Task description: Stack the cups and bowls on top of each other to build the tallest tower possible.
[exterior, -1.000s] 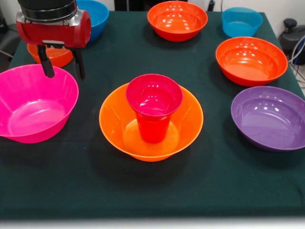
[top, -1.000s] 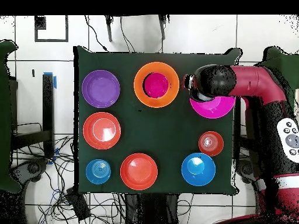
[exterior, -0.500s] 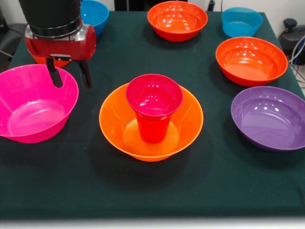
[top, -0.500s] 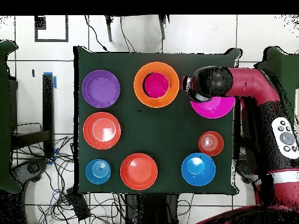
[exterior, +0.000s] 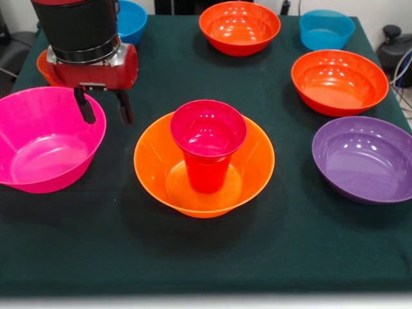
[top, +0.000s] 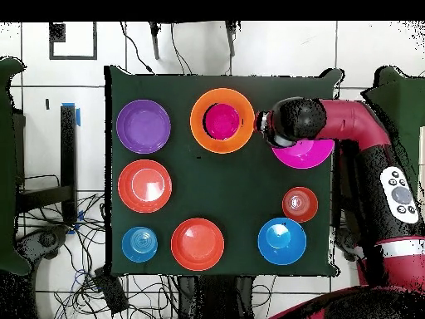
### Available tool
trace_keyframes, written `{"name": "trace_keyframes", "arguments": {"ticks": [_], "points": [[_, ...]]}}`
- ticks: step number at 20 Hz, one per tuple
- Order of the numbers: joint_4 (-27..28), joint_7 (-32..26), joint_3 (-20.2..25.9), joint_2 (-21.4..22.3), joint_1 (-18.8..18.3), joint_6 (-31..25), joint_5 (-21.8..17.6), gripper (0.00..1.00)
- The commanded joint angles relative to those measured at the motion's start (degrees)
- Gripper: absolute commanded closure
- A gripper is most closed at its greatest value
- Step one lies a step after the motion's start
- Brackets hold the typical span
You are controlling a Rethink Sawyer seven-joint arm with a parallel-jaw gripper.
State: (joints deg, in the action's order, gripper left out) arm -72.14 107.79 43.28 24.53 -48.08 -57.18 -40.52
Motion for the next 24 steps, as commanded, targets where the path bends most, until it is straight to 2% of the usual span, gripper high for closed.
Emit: {"name": "trace_keyframes", "arguments": {"ticks": [1, 9, 13, 16, 24], "points": [[0.14, -14.81, -1.17, -2.06, 1.9, 2.15, -3.21, 0.0], [0.12, -14.49, -1.44, -2.76, 1.81, 2.94, -3.88, 0.0], [0.94, -13.86, -1.75, -3.3, 1.74, 0.93, -2.89, 0.0], [1.97, -14.07, -2.86, -2.84, 2.49, 1.12, -5.05, 0.0], [2.89, -12.92, -3.56, -3.97, 3.05, 1.82, -6.52, 0.0]]}}
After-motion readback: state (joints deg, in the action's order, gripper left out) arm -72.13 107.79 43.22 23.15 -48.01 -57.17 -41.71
